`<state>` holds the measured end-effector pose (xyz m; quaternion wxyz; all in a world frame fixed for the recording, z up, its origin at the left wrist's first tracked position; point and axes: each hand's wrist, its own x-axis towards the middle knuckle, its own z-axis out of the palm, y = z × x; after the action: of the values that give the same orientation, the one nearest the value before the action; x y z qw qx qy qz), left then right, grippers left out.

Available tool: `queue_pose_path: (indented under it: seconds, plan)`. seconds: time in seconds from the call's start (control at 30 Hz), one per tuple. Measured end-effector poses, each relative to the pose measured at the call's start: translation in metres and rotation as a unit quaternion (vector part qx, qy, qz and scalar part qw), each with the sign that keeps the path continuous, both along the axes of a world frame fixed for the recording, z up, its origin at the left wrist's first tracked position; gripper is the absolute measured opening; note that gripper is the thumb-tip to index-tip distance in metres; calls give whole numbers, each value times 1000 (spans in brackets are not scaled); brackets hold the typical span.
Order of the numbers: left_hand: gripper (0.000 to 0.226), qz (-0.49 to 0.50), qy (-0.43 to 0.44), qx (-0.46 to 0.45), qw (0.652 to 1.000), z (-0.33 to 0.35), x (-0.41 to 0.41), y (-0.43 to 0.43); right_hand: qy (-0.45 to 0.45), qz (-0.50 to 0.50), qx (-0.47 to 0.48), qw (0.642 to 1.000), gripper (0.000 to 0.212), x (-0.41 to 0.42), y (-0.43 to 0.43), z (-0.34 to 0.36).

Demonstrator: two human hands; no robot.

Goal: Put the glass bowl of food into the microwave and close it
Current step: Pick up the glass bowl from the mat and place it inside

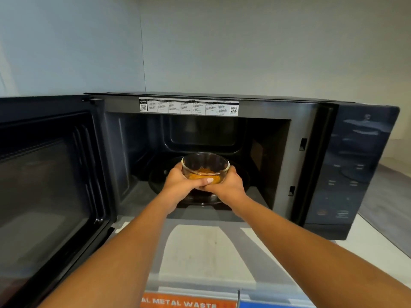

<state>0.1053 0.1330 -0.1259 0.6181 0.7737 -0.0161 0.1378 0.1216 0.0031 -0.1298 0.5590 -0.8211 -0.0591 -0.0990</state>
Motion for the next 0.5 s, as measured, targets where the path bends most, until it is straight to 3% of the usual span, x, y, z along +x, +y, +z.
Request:
queue_pose_path:
  seconds: [0.5]
  plan:
    - [59, -14, 9, -12, 1000, -5, 55, 9, 35, 32, 23, 999, 88, 60, 9, -5]
